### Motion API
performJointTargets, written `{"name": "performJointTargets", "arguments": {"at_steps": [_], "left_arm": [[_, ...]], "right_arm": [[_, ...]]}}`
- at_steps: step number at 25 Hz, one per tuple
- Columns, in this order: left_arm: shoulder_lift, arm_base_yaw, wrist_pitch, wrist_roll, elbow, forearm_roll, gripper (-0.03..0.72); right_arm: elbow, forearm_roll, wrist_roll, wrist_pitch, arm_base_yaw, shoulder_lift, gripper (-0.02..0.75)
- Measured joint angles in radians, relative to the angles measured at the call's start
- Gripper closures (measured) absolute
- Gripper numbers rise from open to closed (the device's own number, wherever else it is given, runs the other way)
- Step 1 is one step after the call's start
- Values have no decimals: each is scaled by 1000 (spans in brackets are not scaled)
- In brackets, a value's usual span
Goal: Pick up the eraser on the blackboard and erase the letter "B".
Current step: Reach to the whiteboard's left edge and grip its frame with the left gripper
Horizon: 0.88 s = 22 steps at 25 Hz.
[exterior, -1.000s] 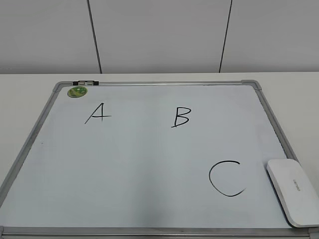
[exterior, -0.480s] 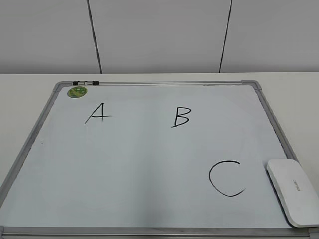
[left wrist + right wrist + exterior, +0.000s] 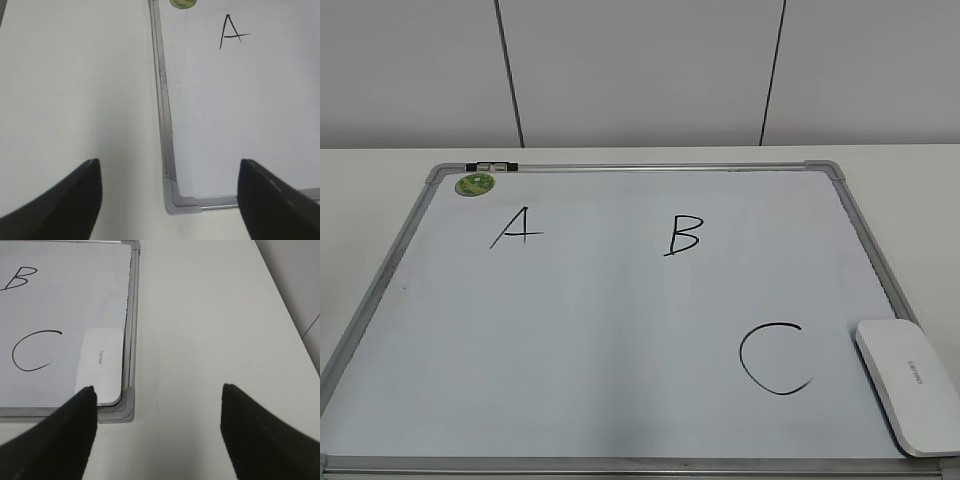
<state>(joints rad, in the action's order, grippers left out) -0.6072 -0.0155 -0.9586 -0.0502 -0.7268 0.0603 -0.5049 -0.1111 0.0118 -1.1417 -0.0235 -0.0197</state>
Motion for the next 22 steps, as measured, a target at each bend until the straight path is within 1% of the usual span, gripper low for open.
{"name": "performJointTargets", "arguments": {"at_steps": [6,17,19,22], "left_arm": [[-304,0,38,0,-114,7,102],[-866,0,57,-10,-378,10,118],[-957,0,59,-19,-414,10,141],[-1071,0,63,-24,-460,10,195]], "right_arm": [[0,0,0,0,0,0,147],[0,0,0,0,0,0,148],[0,0,0,0,0,0,148],[0,0,0,0,0,0,147]]}}
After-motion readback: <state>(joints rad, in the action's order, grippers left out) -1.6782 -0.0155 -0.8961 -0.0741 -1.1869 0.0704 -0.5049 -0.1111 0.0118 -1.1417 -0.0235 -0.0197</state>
